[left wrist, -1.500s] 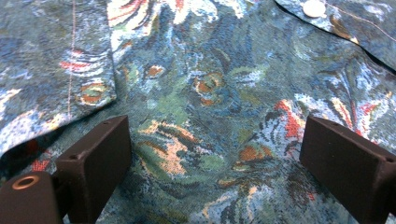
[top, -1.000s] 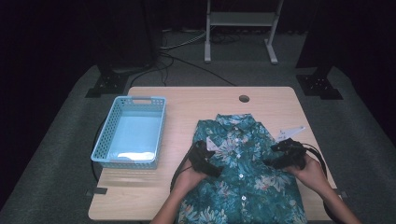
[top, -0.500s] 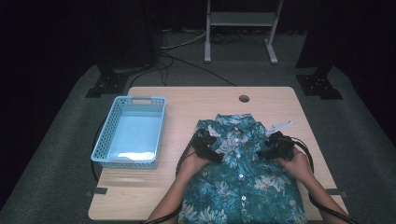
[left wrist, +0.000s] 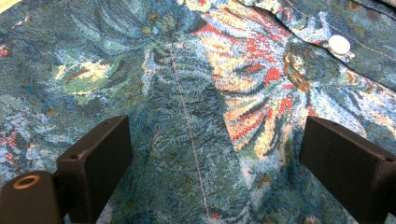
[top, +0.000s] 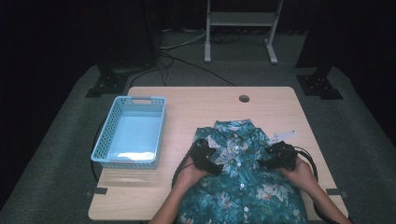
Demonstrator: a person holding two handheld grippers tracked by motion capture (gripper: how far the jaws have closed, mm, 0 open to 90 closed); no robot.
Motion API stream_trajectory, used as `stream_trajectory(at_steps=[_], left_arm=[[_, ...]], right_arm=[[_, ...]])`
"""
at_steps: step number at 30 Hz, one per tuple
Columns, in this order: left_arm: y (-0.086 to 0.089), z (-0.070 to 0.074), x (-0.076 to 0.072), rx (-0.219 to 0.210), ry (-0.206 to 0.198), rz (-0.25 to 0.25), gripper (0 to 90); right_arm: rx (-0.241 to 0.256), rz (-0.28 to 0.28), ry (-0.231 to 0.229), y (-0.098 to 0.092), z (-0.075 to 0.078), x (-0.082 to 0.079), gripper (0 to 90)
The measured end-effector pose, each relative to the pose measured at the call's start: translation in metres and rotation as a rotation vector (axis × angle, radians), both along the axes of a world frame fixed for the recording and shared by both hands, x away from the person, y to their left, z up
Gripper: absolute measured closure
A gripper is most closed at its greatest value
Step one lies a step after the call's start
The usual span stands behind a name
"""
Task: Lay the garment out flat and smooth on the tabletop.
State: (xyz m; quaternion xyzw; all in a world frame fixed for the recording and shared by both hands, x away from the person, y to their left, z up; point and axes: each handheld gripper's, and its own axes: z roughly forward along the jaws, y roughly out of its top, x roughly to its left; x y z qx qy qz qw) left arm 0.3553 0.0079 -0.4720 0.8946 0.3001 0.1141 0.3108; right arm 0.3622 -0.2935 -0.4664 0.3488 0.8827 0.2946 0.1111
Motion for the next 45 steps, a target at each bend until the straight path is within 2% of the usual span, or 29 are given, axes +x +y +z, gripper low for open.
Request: stream_trajectory(at_steps=[13, 26, 30, 34, 36, 37, 38, 40, 41, 42, 43, 45], left_arm=[[0.007, -0.003, -0.032, -0.031, -0.019, -0.017, 8.8], [0.012, -0.007, -0.06, -0.07, -0.047, -0.029, 8.8], [0.013, -0.007, -0.066, -0.072, -0.05, -0.037, 8.8], [0.013, -0.008, -0.072, -0.079, -0.054, -0.052, 8.8], [0.014, -0.009, -0.073, -0.088, -0.06, -0.052, 8.8], [0.014, -0.009, -0.073, -0.09, -0.062, -0.052, 8.8], [0.014, -0.009, -0.074, -0.091, -0.063, -0.051, 8.8], [0.014, -0.009, -0.074, -0.089, -0.062, -0.05, 8.8], [0.014, -0.009, -0.074, -0.089, -0.062, -0.049, 8.8], [0.014, -0.009, -0.074, -0.09, -0.063, -0.049, 8.8], [0.014, -0.009, -0.074, -0.091, -0.064, -0.048, 8.8], [0.014, -0.01, -0.074, -0.094, -0.066, -0.046, 8.8]], right_arm=[[-0.006, 0.04, 0.007, -0.001, 0.0, -0.034, 33.2], [0.005, 0.078, -0.005, -0.004, -0.001, -0.057, 33.3], [-0.006, 0.092, 0.009, -0.004, 0.0, -0.063, 32.6], [-0.045, 0.133, 0.042, 0.0, 0.003, -0.065, 27.8], [-0.064, 0.159, 0.053, 0.002, 0.005, -0.068, 31.9], [-0.043, 0.189, 0.04, 0.004, 0.006, -0.071, 32.6], [-0.043, 0.189, 0.04, 0.004, 0.006, -0.071, 32.6], [-0.036, 0.24, 0.026, 0.01, 0.006, -0.077, 35.9], [-0.033, 0.263, 0.025, 0.013, 0.006, -0.079, 38.3], [-0.033, 0.263, 0.025, 0.013, 0.006, -0.079, 38.3], [-0.038, 0.306, 0.021, 0.019, 0.007, -0.081, 43.5], [-0.043, 0.32, 0.018, 0.021, 0.007, -0.081, 46.4]])
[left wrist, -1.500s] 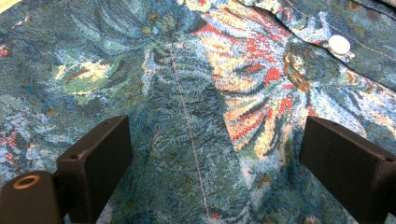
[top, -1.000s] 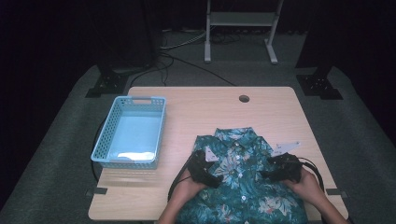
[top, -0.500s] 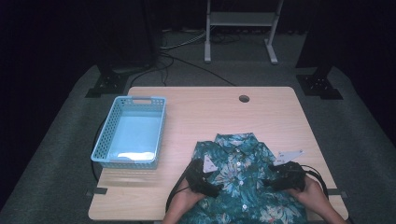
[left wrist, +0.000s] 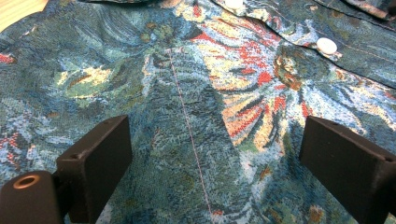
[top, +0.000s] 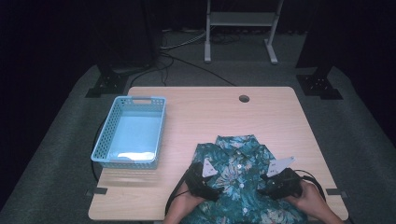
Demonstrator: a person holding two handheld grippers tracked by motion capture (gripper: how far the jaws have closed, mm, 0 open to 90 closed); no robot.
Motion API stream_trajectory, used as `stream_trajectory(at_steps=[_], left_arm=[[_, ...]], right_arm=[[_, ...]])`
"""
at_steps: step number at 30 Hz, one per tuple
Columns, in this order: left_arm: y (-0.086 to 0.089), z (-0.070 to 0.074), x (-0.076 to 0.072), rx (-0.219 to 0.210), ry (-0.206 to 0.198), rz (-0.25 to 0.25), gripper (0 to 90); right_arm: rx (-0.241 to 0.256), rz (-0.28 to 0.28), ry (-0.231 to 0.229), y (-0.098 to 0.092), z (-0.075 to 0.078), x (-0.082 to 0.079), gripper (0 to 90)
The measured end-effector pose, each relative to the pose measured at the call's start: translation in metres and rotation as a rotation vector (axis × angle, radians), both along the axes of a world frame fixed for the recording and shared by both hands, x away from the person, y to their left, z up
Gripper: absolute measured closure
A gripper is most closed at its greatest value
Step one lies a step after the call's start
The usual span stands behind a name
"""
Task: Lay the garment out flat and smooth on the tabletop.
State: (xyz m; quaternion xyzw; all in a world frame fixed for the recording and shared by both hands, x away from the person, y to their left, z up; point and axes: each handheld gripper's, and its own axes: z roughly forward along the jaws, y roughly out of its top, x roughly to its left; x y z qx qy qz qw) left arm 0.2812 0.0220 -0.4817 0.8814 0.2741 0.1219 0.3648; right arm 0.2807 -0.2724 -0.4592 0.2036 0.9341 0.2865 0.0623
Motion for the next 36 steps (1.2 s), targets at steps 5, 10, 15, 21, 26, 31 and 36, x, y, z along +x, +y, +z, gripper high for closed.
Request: stream_trajectory(at_steps=[5, 10, 15, 21, 26, 31, 36], left_arm=[[0.0, 0.0, 0.0, -0.001, -0.001, 0.0, 8.8], [0.0, 0.0, 0.0, -0.003, -0.003, -0.002, 8.8], [0.001, -0.001, 0.0, -0.008, -0.004, 0.0, 8.8], [0.001, -0.001, 0.0, -0.008, -0.005, -0.005, 8.8], [0.001, -0.001, 0.0, -0.007, -0.003, -0.004, 8.8], [0.001, -0.001, 0.0, -0.009, -0.005, -0.003, 8.8], [0.001, -0.001, 0.0, -0.008, -0.004, -0.002, 8.8]], right_arm=[[-0.008, 0.033, 0.01, 0.003, 0.0, 0.003, 58.3], [0.007, 0.006, 0.014, -0.002, 0.0, 0.008, 76.1], [-0.009, -0.002, 0.012, -0.007, 0.001, 0.009, 85.4], [-0.026, -0.029, -0.013, -0.019, 0.009, 0.009, 88.7], [-0.041, -0.057, -0.026, -0.032, 0.015, 0.011, 88.9], [-0.051, -0.074, -0.029, -0.04, 0.018, 0.013, 88.9], [-0.064, -0.092, -0.036, -0.048, 0.021, 0.013, 89.0]])
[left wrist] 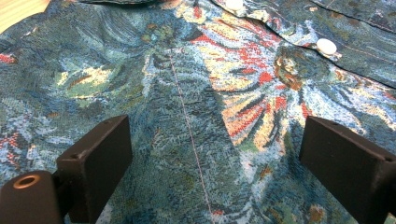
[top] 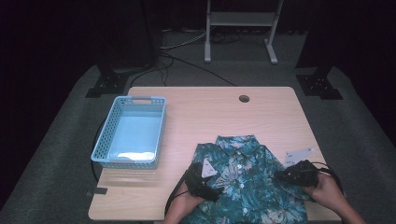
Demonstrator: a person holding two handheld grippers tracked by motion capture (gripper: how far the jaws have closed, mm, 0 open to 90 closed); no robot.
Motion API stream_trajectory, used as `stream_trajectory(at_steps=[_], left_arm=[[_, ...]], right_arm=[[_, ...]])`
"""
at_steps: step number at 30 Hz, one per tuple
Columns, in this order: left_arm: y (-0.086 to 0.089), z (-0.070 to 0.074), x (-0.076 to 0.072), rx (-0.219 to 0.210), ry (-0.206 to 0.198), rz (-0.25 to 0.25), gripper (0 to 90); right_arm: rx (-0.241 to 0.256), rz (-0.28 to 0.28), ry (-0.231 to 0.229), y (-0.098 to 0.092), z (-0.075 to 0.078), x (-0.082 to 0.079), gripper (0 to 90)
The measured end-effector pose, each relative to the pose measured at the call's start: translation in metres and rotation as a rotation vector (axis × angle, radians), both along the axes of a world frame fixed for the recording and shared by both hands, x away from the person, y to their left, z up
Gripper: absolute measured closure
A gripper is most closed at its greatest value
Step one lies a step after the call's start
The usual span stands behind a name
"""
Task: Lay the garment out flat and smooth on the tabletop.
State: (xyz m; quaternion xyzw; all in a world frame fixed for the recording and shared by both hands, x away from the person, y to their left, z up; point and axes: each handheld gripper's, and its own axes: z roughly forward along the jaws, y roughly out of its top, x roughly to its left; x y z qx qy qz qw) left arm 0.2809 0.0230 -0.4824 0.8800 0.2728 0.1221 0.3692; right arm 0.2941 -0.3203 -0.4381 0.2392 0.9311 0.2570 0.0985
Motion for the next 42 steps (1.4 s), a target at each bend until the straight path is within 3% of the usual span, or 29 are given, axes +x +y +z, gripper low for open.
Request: stream_trajectory(at_steps=[19, 37, 42], left_arm=[[0.0, 0.0, 0.0, -0.003, -0.003, 0.002, 8.8], [0.0, 0.0, 0.0, -0.004, -0.002, 0.003, 8.8], [0.0, 0.0, -0.001, -0.004, -0.003, 0.004, 8.8]], right_arm=[[-0.028, -0.079, -0.029, -0.032, 0.006, 0.008, 88.9], [-0.011, -0.179, -0.034, -0.064, 0.004, 0.014, 88.8], [0.009, -0.232, -0.035, -0.077, 0.001, 0.019, 88.0]])
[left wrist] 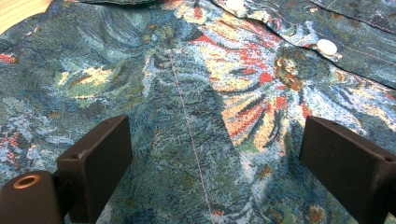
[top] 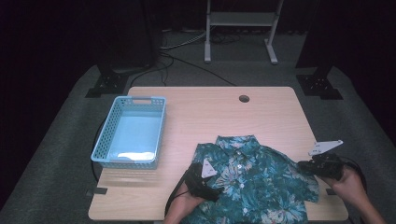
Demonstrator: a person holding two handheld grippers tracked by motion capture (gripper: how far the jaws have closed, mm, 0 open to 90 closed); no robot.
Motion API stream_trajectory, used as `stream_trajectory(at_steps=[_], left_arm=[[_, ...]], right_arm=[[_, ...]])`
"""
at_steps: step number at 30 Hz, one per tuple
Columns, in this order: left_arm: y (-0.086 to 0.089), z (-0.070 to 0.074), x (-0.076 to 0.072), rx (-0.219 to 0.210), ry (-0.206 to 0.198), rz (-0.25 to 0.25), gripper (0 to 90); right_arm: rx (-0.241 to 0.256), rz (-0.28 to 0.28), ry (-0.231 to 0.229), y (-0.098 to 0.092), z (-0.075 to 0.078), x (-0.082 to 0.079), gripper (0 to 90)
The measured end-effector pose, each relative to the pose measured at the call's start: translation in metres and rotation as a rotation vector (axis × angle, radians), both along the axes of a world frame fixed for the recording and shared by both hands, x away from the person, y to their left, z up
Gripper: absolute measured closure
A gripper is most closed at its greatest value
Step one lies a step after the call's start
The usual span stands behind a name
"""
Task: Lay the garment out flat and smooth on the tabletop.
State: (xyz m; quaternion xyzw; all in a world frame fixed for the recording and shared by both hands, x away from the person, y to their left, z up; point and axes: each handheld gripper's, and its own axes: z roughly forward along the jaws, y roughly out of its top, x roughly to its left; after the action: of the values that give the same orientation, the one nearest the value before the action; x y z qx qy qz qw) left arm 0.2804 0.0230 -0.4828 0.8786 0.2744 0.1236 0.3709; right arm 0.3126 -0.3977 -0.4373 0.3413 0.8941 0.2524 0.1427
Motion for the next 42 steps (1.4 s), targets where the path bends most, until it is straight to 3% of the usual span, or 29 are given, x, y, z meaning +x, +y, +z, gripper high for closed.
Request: stream_trajectory(at_steps=[9, 18, 21, 29, 42], left_arm=[[0.0, 0.0, 0.0, -0.002, -0.001, 0.001, 8.8], [0.0, 0.0, 0.0, -0.002, -0.002, 0.002, 8.9], [0.0, 0.0, 0.0, -0.001, -0.001, 0.002, 8.9], [0.0, 0.0, 0.0, -0.001, -0.001, 0.002, 8.9], [0.0, 0.0, 0.0, 0.0, 0.0, -0.001, 8.8]], right_arm=[[0.005, -0.029, -0.036, -0.007, 0.008, -0.003, 79.4], [0.0, -0.044, -0.095, -0.008, 0.026, -0.009, 69.3], [0.023, -0.045, -0.124, -0.009, 0.038, -0.011, 67.8], [0.04, 0.003, -0.092, 0.003, 0.039, -0.015, 62.3], [0.068, 0.139, 0.0, 0.052, 0.015, -0.028, 48.1]])
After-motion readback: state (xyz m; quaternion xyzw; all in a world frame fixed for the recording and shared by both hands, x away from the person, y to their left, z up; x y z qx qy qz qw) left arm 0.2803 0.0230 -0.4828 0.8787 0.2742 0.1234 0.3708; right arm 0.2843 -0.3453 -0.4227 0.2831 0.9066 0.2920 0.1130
